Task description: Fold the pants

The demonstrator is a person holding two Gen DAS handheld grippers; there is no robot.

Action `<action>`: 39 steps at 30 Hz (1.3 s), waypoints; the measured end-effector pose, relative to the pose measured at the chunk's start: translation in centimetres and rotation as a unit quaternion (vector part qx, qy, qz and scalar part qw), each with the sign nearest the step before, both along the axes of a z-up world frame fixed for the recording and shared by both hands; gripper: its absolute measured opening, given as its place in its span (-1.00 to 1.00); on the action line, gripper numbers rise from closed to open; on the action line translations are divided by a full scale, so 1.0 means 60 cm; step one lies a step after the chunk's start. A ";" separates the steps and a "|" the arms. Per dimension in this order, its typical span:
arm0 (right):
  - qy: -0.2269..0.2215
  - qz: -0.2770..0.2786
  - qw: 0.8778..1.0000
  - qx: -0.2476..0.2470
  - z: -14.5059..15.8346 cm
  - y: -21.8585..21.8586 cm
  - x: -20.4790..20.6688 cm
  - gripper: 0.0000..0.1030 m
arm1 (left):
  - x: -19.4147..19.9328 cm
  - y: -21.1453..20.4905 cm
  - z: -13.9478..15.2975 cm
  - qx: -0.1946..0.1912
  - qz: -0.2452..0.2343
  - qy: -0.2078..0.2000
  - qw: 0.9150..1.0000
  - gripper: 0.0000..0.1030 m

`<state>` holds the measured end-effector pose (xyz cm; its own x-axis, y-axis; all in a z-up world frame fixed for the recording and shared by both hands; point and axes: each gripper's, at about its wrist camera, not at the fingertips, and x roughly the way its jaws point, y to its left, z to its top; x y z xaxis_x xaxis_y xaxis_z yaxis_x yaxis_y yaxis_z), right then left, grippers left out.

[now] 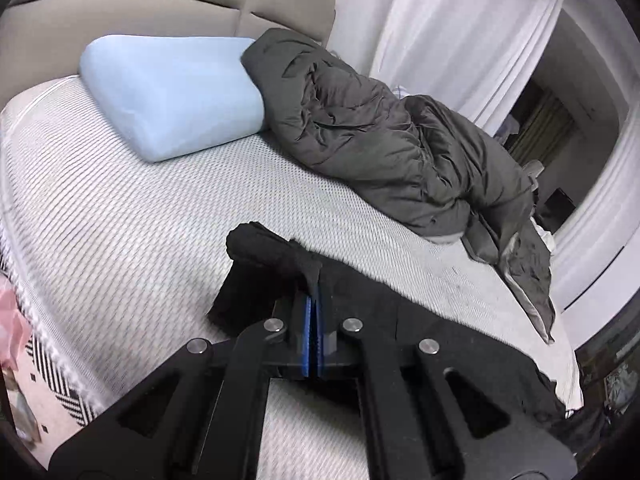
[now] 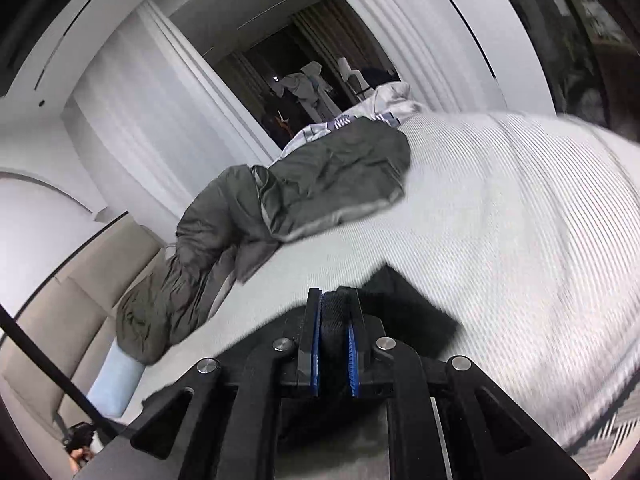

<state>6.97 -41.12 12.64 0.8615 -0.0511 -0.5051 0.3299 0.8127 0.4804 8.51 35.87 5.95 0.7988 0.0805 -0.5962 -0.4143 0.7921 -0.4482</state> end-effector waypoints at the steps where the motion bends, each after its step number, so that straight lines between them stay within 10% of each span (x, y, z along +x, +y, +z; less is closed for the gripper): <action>1: 0.010 0.001 1.000 -0.003 0.004 -0.006 0.049 -0.82 | 0.038 0.003 0.000 0.001 -0.001 0.011 1.000 -1.00; 6: 0.093 -0.025 0.995 -0.038 -0.031 -0.034 0.260 -0.57 | 0.203 0.017 -0.035 0.001 -0.004 0.065 0.998 -0.87; 8: 0.135 -0.042 0.988 -0.068 -0.068 -0.042 0.336 -0.12 | 0.257 0.016 -0.059 0.012 -0.008 0.095 0.995 -0.18; 10: 0.172 -0.054 0.980 -0.081 -0.104 -0.050 0.376 -0.11 | 0.280 0.018 -0.066 0.046 0.014 0.111 0.993 0.22; 17: 0.138 0.029 0.985 -0.105 -0.134 0.017 0.307 0.69 | 0.199 -0.006 -0.065 0.084 0.003 0.086 0.993 0.54; 21: 0.137 0.050 0.985 -0.095 -0.144 0.051 0.267 0.70 | 0.128 -0.022 -0.132 0.023 0.008 0.096 0.995 0.49; 27: 0.126 0.073 0.988 -0.058 -0.172 0.077 0.215 0.71 | 0.160 -0.014 -0.193 0.009 0.001 0.125 0.992 -0.98; 31: 0.140 0.063 0.985 -0.084 -0.176 0.074 0.196 0.71 | 0.127 -0.002 -0.173 0.026 0.022 0.106 0.994 -1.00; 34: 0.143 0.027 0.986 -0.081 -0.179 0.043 0.158 0.71 | 0.138 -0.009 -0.182 0.052 0.027 0.145 0.988 -0.88; 39: 0.146 -0.003 0.989 0.006 -0.200 -0.023 0.086 0.71 | 0.125 -0.085 -0.135 0.082 0.026 0.104 0.991 0.38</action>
<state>12.13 -42.47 0.67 0.6786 -0.0495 -0.7329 0.4613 0.8052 0.3727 16.02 30.76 -2.17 0.6526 0.2270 -0.7229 -0.5262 0.8223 -0.2167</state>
